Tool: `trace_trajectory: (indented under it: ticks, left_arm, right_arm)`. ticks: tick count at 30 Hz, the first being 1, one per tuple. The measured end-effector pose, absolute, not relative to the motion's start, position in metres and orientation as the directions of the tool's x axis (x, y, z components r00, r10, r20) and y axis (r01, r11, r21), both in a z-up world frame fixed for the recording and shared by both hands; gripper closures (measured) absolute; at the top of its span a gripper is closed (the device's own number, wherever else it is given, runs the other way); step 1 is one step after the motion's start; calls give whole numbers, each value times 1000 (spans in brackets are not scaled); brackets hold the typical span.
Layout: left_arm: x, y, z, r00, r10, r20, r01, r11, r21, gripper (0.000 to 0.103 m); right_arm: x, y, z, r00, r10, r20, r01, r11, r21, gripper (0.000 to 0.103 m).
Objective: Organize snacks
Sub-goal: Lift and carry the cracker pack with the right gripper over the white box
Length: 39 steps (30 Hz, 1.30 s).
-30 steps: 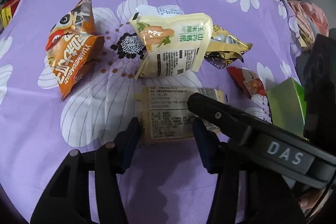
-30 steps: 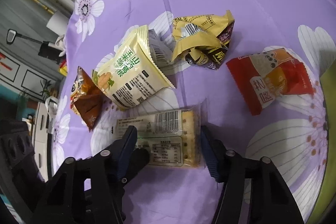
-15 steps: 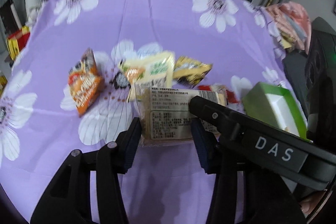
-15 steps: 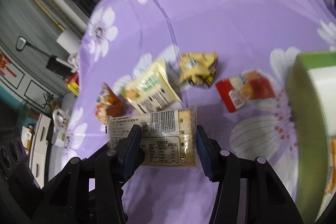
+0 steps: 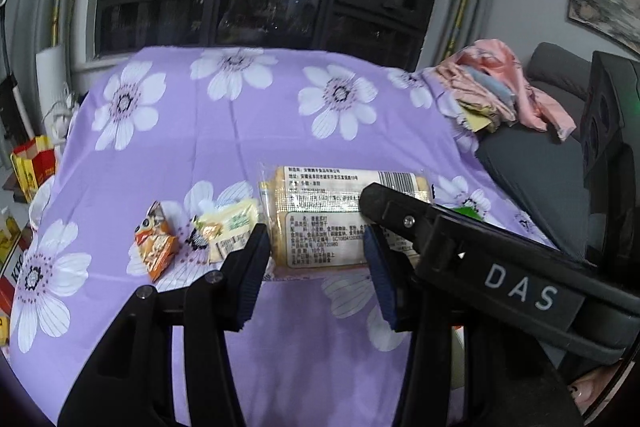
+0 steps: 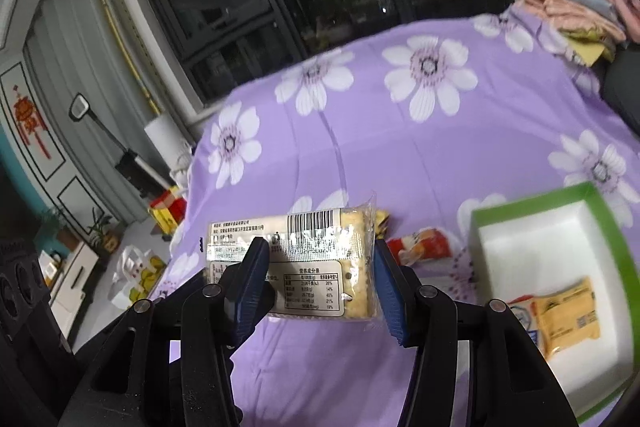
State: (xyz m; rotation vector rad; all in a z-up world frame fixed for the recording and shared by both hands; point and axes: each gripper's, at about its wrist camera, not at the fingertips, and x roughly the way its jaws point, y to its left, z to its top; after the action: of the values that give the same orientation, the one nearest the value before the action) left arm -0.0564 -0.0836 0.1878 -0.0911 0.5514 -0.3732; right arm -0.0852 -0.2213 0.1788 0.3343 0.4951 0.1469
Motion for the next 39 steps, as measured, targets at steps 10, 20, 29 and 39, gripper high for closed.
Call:
trace_trajectory:
  ticks: [10, 20, 29, 39]
  left_arm:
    - [-70, -132, 210, 793, -414, -446, 408, 906, -115, 55]
    - [-55, -203, 203, 734, -488, -472, 512, 855, -88, 55]
    - [-37, -256, 179, 661, -519, -542, 571, 817, -87, 55]
    - [-15, -285, 147, 603, -507, -616, 572, 813, -110, 57]
  right_arm:
    - [-115, -272, 193, 917, 183, -355, -31, 918, 395, 48]
    - [-126, -345, 181, 925, 98, -367, 98, 872, 480, 48]
    - [-123, -397, 154, 900, 56, -432, 213, 808, 550, 48]
    - [-107, -430, 116, 849, 78, -523, 303, 739, 601, 48]
